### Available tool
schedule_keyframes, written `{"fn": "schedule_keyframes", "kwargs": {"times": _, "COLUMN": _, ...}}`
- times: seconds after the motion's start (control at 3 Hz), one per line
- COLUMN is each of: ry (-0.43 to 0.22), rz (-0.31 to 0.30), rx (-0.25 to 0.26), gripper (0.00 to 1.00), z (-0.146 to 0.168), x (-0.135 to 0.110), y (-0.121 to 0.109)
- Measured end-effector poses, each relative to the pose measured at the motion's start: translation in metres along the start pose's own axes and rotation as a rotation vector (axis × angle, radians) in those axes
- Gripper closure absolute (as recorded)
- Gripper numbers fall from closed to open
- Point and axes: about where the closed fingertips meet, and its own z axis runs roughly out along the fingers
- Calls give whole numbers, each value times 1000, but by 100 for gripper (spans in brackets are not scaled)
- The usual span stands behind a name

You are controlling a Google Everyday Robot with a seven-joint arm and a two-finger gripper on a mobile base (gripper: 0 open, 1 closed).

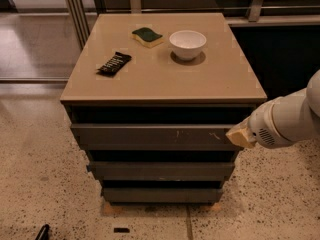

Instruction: Open top drawer

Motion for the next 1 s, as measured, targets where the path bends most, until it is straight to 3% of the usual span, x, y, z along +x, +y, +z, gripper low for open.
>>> {"fn": "schedule_keyframes", "kwargs": {"times": 0.33, "ry": -133, "rz": 56, "rx": -16, "gripper": 100, "z": 29, "x": 6, "y": 10}}
{"fn": "schedule_keyframes", "kwargs": {"times": 0.67, "ry": -259, "rz": 144, "rx": 15, "gripper": 100, "z": 55, "x": 6, "y": 1}}
{"fn": "schedule_keyframes", "kwargs": {"times": 1.0, "ry": -307, "rz": 161, "rx": 81, "gripper": 100, "z": 50, "x": -4, "y": -17}}
